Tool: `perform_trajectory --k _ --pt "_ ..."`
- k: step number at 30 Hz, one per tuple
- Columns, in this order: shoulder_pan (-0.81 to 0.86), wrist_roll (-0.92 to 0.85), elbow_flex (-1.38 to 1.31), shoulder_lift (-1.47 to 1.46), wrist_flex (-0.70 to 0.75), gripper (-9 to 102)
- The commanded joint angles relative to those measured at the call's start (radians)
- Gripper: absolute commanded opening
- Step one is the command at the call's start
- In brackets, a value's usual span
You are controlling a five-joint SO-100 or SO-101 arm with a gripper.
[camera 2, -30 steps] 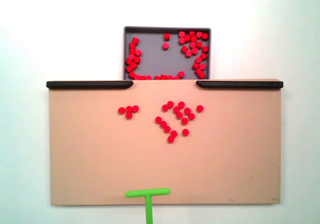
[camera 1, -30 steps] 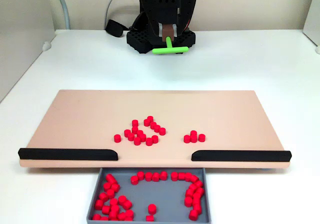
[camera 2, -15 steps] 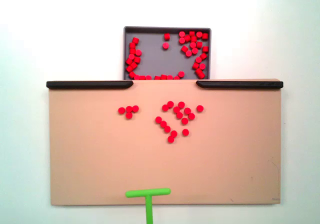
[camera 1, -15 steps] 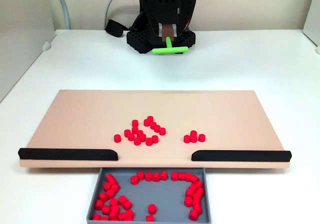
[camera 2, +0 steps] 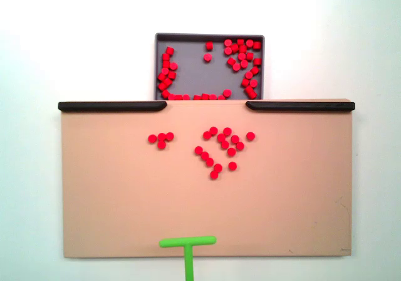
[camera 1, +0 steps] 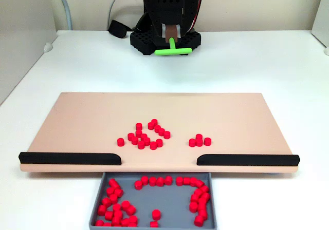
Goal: Gather the right side granules
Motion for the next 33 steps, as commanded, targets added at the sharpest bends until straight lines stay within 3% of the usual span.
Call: perform_trajectory --k 1,20,27,33 --pt "0.008 -0.011 -0.025 0.005 -0.003 0" --pt "0.037 -0.058 -0.021 0.017 -0.002 0" --pt "0.117 -0.215 -0.025 -0.006 -0.002 0" --pt "0.221 -0.495 -0.04 -0.072 -0.002 0"
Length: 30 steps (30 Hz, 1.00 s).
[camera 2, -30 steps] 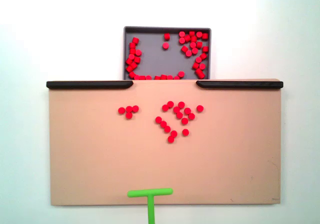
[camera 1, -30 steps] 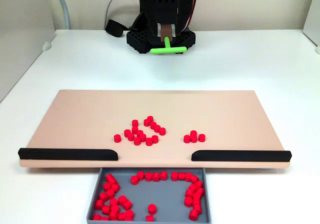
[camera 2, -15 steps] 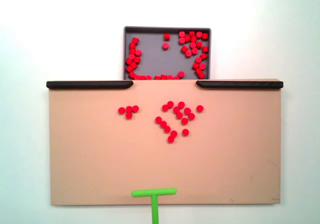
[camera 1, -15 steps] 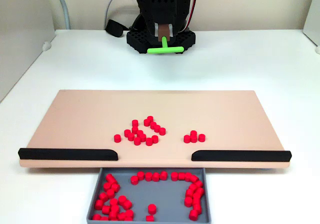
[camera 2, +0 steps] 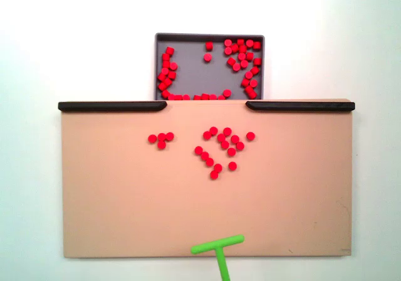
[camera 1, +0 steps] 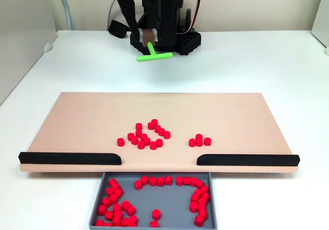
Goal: Gather the right side granules
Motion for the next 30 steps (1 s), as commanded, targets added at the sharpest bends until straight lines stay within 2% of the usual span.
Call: perform_trajectory --k 1,7,21,30 --pt "0.063 -0.178 -0.06 -0.041 -0.002 0" --pt "0.164 -0.453 -0.195 -0.195 -0.002 0" --pt "0.287 -1.266 -0.463 -0.48 -0.002 0" --pt "0.301 -1.623 -0.653 -0.676 -0.003 0"
